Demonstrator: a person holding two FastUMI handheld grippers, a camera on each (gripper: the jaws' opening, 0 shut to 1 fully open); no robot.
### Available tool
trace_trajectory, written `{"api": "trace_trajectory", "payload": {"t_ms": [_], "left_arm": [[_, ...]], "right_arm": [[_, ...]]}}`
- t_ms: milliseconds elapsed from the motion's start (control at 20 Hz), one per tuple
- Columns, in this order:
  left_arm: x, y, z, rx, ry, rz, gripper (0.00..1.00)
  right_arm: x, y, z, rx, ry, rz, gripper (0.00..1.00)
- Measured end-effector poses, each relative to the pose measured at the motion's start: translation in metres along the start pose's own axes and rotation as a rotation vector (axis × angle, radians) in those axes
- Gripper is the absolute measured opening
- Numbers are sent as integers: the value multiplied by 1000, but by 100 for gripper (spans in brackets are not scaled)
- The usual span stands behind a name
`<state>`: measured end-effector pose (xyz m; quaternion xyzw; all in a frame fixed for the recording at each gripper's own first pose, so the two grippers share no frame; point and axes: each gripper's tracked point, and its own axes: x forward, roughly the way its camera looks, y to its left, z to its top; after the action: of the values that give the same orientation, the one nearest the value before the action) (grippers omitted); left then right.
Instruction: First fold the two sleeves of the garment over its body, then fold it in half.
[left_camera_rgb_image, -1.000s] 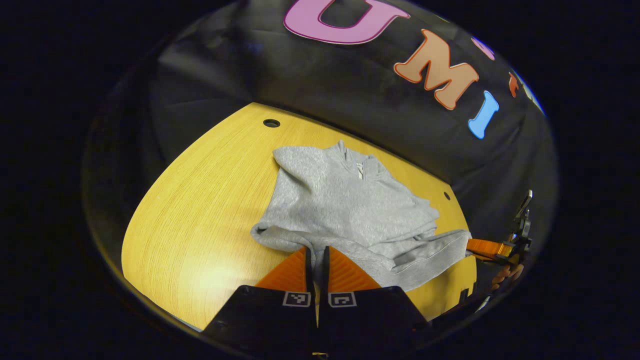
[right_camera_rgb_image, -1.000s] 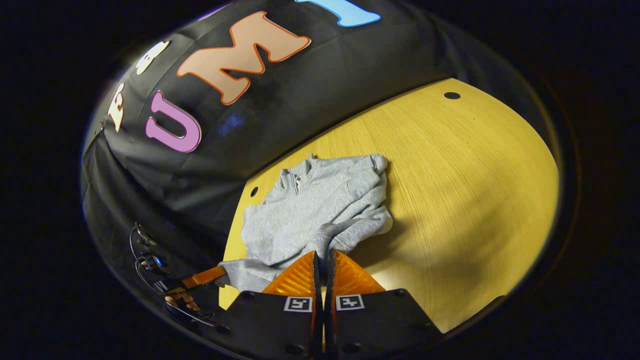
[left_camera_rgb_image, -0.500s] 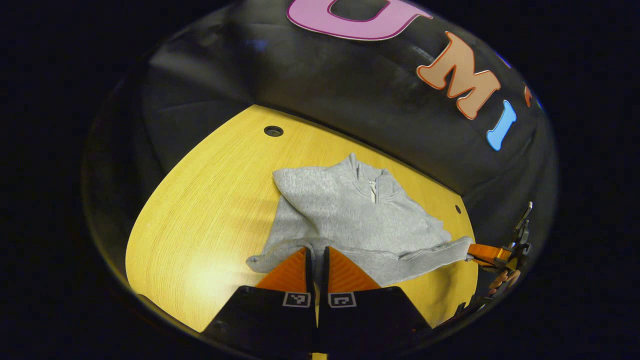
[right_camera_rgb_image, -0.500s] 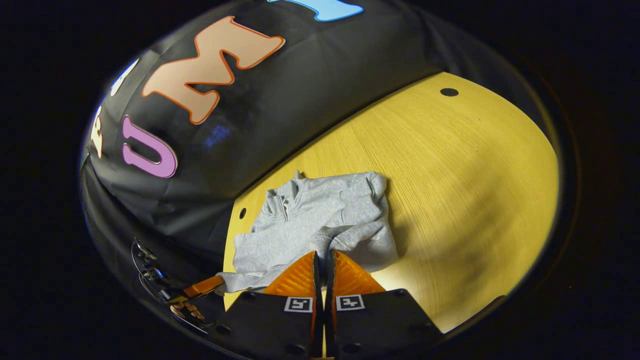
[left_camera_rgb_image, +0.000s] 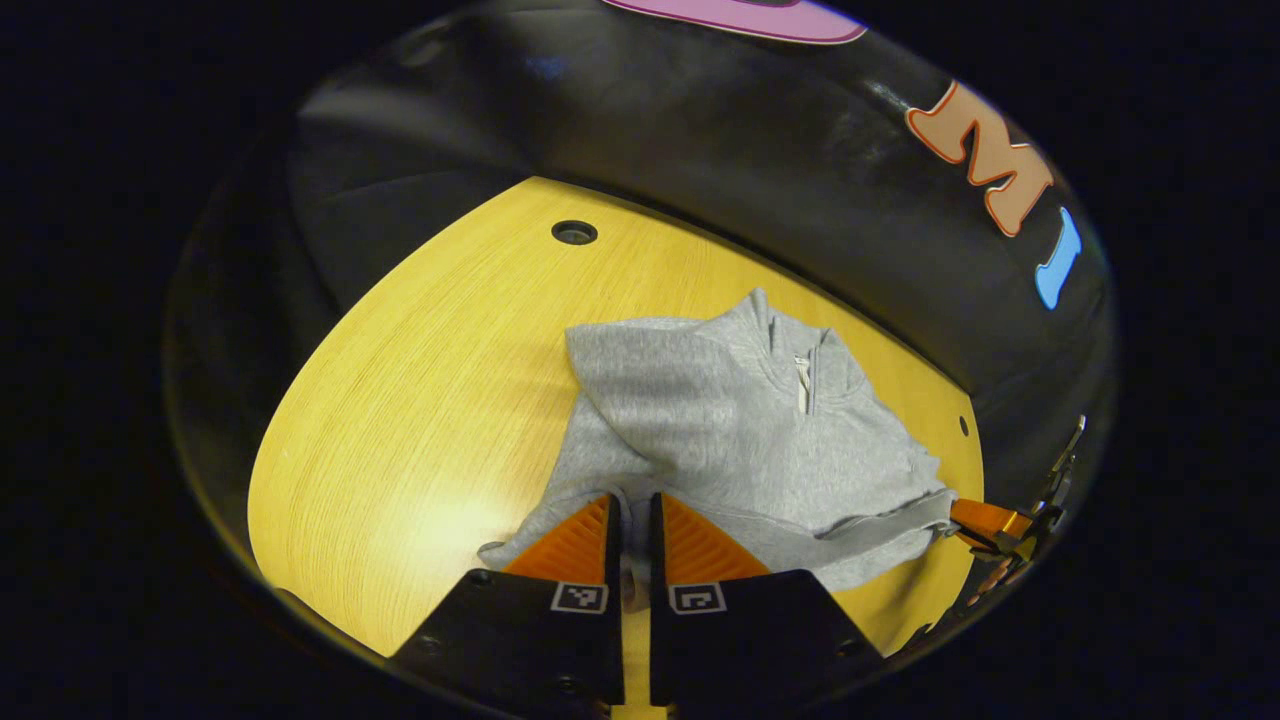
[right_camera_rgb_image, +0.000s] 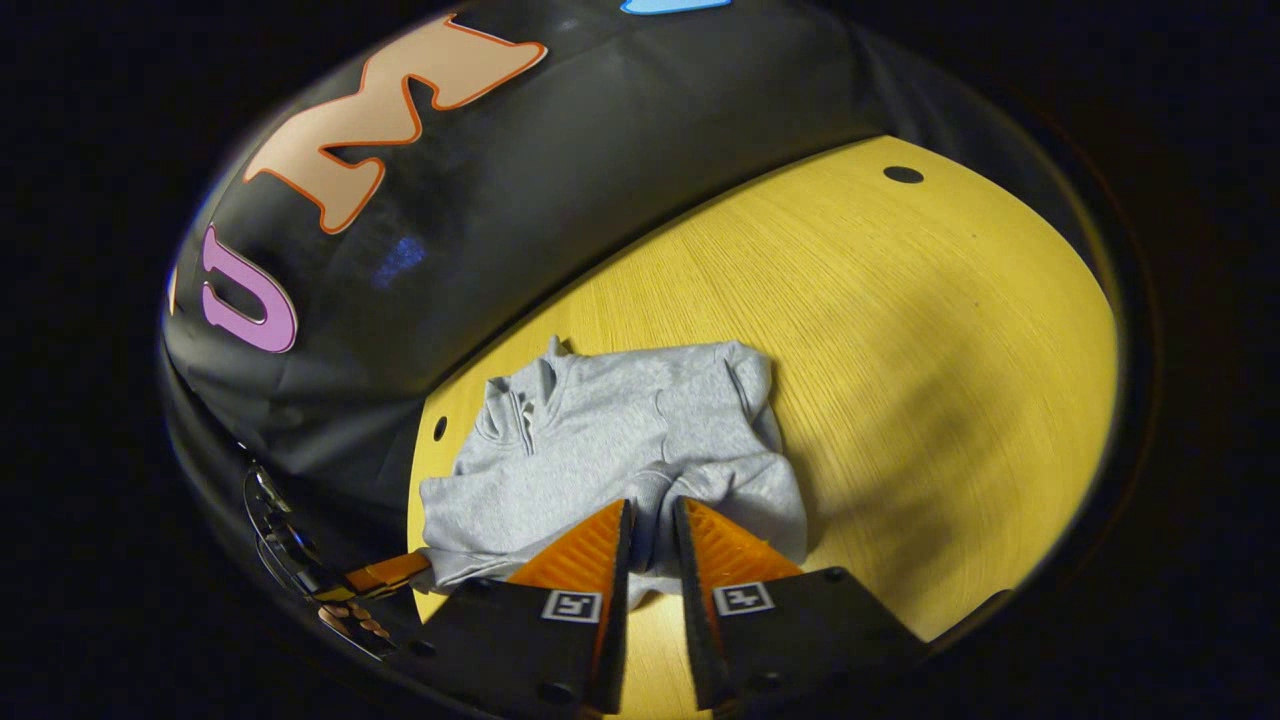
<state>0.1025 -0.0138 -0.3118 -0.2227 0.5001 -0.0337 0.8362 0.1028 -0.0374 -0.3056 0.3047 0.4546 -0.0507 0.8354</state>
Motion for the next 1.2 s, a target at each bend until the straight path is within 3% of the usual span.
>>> {"api": "trace_trajectory", "payload": {"t_ms": [50, 100, 150, 250, 300, 350, 500, 750, 1000, 1100, 1150, 1200], "left_arm": [[-1, 1, 10, 0, -34, 9, 17], [0, 1, 20, 12, -74, 13, 19], [-3, 0, 30, 30, -117, 21, 46], [-8, 8, 48, 75, -197, 77, 99], [-20, 8, 54, 93, -235, 89, 96], [-25, 7, 66, 114, -282, 105, 97], [-67, -6, 97, 207, -466, 140, 99], [-159, -40, 131, 421, -741, 195, 96], [-204, -63, 103, 394, -775, 125, 96], [-210, -67, 96, 414, -795, 125, 97], [-213, -69, 92, 431, -796, 130, 96], [-217, -71, 91, 447, -800, 131, 96]], "right_arm": [[-2, 9, 10, -13, -38, 25, 39], [-6, 14, 22, -42, -82, 27, 68], [-8, 17, 31, -84, -126, 23, 96], [-18, 16, 47, -170, -211, -2, 96], [-26, 20, 52, -198, -245, -5, 89], [-35, 22, 57, -226, -285, -13, 95], [-69, 25, 74, -314, -423, -43, 95], [-143, 49, 85, -421, -585, -10, 95], [-210, 59, 95, -530, -775, -56, 95], [-220, 63, 90, -596, -811, -67, 95], [-223, 64, 85, -628, -813, -71, 91], [-225, 65, 80, -651, -815, -70, 95]]}}
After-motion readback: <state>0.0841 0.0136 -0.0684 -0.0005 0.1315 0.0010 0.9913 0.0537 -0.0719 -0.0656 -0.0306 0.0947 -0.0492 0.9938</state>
